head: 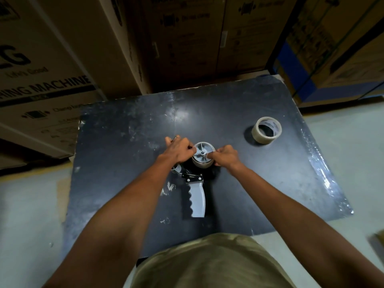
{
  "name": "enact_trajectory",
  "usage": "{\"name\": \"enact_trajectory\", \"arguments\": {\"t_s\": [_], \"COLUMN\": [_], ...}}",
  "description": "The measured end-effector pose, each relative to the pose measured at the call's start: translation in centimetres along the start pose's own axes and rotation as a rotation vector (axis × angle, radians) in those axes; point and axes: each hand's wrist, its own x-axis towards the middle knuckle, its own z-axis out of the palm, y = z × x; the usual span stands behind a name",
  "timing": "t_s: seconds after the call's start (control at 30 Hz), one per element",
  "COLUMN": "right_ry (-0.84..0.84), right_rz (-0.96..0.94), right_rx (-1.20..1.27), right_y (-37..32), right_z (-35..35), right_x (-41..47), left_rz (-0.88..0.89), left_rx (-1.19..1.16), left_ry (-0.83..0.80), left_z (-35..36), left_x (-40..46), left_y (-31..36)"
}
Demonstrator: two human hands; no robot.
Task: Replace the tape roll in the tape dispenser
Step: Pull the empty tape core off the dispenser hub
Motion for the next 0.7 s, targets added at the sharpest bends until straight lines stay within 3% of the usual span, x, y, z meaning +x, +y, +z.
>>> {"name": "enact_trajectory", "arguments": {"t_s": [0.43, 0.7], "right_ry": [0.078, 0.075], "right_rz": [0.026, -0.012], "right_rx": [0.01, -0.052], "right_y": [-1.2, -1.8], "right_z": [0.0, -0.3], "right_x": [-1.1, -1.1], "left_rz": [-0.161, -0.157], "left_rx": [-0.327, -0.395], "left_ry": [0.306, 0.366], "left_z": [2.8, 2.4], "left_x": [0.6, 0.2], "left_y": [0.3, 0.4]}}
